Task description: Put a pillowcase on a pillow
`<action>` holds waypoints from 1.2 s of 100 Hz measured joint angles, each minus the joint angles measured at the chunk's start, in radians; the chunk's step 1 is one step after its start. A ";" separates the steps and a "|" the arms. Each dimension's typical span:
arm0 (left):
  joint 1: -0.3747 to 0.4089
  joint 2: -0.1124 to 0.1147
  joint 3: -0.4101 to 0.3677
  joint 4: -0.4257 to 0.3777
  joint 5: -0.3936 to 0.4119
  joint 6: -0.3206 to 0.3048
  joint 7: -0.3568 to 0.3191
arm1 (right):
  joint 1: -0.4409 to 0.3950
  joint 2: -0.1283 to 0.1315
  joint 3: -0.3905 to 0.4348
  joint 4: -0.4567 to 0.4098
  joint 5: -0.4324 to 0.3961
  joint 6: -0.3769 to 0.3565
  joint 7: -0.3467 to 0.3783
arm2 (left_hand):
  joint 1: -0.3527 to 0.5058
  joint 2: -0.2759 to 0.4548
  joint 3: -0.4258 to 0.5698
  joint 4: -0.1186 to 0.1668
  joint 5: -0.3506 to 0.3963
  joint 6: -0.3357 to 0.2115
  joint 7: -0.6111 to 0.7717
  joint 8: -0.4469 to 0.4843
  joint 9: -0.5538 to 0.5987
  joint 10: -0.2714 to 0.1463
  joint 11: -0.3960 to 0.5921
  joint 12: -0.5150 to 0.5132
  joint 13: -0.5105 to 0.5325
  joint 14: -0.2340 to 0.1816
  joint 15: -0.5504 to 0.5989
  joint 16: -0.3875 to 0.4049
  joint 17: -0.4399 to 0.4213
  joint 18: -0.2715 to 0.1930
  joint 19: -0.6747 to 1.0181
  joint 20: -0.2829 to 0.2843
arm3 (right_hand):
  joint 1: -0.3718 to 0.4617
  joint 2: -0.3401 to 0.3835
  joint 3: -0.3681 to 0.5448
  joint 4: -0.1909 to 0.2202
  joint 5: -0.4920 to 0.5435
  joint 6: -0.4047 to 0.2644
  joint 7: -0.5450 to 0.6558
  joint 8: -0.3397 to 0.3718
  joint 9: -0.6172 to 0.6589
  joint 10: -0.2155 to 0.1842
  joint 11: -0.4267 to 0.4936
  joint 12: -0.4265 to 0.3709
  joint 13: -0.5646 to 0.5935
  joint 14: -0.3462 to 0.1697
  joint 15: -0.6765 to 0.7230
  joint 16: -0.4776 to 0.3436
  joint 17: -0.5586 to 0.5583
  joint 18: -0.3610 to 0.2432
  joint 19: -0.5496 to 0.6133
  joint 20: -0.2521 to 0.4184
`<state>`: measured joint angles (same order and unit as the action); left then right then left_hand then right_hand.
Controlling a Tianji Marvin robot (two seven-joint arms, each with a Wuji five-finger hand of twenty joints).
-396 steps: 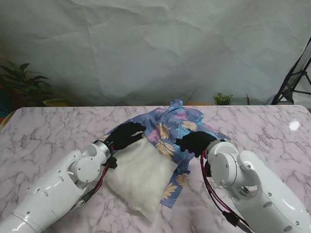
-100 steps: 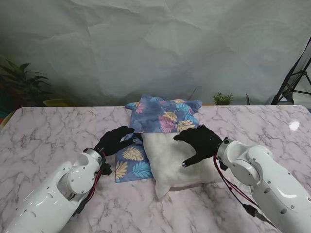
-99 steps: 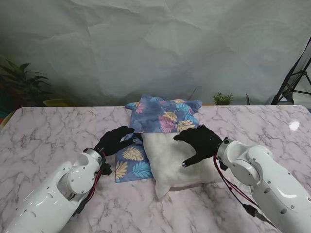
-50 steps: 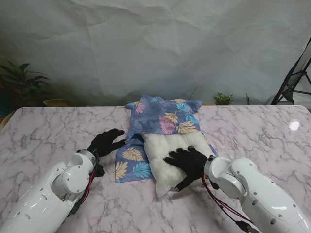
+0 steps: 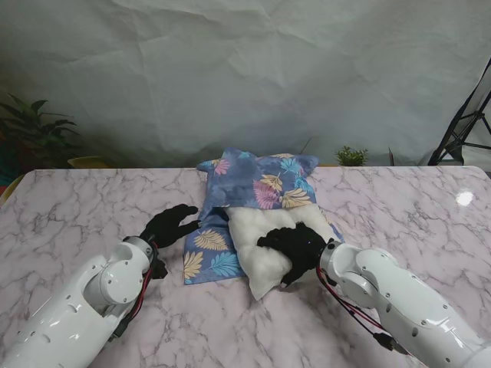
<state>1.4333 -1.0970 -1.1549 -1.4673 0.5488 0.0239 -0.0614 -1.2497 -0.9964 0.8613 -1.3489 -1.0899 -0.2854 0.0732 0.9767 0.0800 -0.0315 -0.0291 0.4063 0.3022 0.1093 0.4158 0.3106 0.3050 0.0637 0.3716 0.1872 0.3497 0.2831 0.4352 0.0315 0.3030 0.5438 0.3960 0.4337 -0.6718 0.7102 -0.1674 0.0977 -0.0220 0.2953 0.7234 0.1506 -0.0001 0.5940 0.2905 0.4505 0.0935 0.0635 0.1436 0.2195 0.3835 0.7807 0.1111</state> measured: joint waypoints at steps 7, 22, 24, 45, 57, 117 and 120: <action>-0.002 -0.001 0.001 0.002 -0.003 -0.001 0.004 | 0.015 -0.009 -0.010 0.022 0.014 0.003 -0.035 | 0.000 0.000 0.000 0.000 0.000 0.000 0.000 0.000 0.000 0.000 0.000 0.000 0.001 0.000 0.000 0.000 0.004 0.000 0.000 0.000 | -0.002 -0.149 0.324 -0.005 0.001 -0.089 0.290 -0.072 0.064 -0.059 0.114 0.047 0.104 -0.011 0.001 0.012 0.099 0.000 0.030 0.042; -0.005 -0.003 0.006 0.004 -0.010 0.008 0.007 | 0.022 -0.029 -0.008 0.064 0.075 0.003 -0.112 | 0.000 0.000 0.000 0.000 0.000 0.006 0.000 0.000 0.003 0.001 0.000 0.000 0.003 0.000 0.000 0.000 0.017 0.000 0.027 0.024 | 0.098 -0.186 0.409 -0.006 0.163 -0.261 0.599 -0.172 0.326 -0.129 0.170 0.083 0.356 -0.040 0.001 0.060 0.367 -0.025 0.030 0.053; -0.005 -0.003 0.007 0.004 -0.011 0.011 0.007 | 0.021 -0.030 -0.006 0.064 0.075 0.003 -0.114 | 0.000 0.000 0.000 0.000 0.000 0.008 0.000 0.000 0.003 0.003 0.000 0.000 0.004 0.000 0.002 0.000 0.020 0.000 0.043 0.026 | 0.116 -0.205 0.411 -0.029 0.202 -0.270 0.612 -0.185 0.367 -0.131 0.174 0.084 0.392 -0.043 0.001 0.080 0.407 -0.034 0.030 0.053; -0.004 -0.007 -0.028 -0.018 -0.063 0.086 -0.120 | 0.013 -0.045 0.026 0.072 0.065 0.012 -0.160 | 0.009 -0.032 0.003 0.000 -0.085 0.024 -0.041 -0.002 -0.083 0.013 -0.013 -0.002 -0.054 0.006 -0.010 -0.008 -0.054 -0.048 0.069 0.027 | 0.202 -0.282 0.411 -0.131 0.582 -0.294 0.669 -0.422 0.759 -0.130 0.136 0.058 0.644 -0.095 0.000 0.250 0.632 -0.148 0.137 0.020; -0.017 0.037 -0.065 -0.059 -0.067 0.111 -0.411 | -0.019 -0.050 0.080 0.036 0.091 0.034 -0.113 | -0.080 -0.055 0.002 0.000 -0.209 0.035 -0.088 -0.034 -0.160 -0.014 -0.038 -0.077 -0.119 -0.019 -0.136 -0.044 -0.088 -0.096 -0.194 0.000 | 0.203 -0.282 0.410 -0.132 0.657 -0.301 0.708 -0.536 0.825 -0.130 0.135 0.044 0.681 -0.105 0.000 0.297 0.658 -0.162 0.148 0.048; -0.246 -0.008 0.046 0.268 -0.473 0.099 -0.294 | -0.127 -0.052 0.206 -0.160 0.169 0.064 -0.014 | -0.183 -0.209 0.005 -0.001 -0.169 0.057 -0.079 -0.114 -0.135 -0.050 -0.037 -0.090 -0.136 -0.104 -0.193 -0.077 -0.028 -0.199 -0.427 0.012 | 0.203 -0.282 0.409 -0.133 0.723 -0.301 0.735 -0.577 0.903 -0.091 0.135 0.037 0.727 -0.106 0.231 0.367 0.712 -0.197 0.273 0.214; -0.256 -0.007 0.056 0.274 -0.474 0.099 -0.314 | -0.128 -0.052 0.207 -0.163 0.170 0.062 -0.013 | -0.168 -0.218 0.005 -0.001 -0.169 0.059 -0.079 -0.114 -0.133 -0.048 -0.037 -0.090 -0.136 -0.104 -0.192 -0.077 -0.028 -0.199 -0.427 0.012 | 0.203 -0.282 0.409 -0.138 0.724 -0.301 0.735 -0.577 0.907 -0.090 0.135 0.037 0.727 -0.106 0.231 0.368 0.714 -0.197 0.273 0.215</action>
<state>1.1771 -1.1043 -1.0986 -1.1933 0.0751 0.1225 -0.3752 -1.3776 -1.0485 1.0681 -1.5119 -0.9195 -0.2229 0.0600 0.8088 -0.1380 -0.0265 -0.0303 0.2375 0.3610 0.0301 0.3019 0.1774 0.2573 0.0262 0.2819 0.0517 0.2455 0.0915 0.3578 0.0038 0.1037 0.1165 0.4077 0.6367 -0.9543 1.1195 -0.3058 0.8214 -0.3228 1.0302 0.1465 1.0573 -0.0903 0.7295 0.3276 1.1778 -0.0126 0.2944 0.5116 0.9337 0.1865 1.0539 0.3259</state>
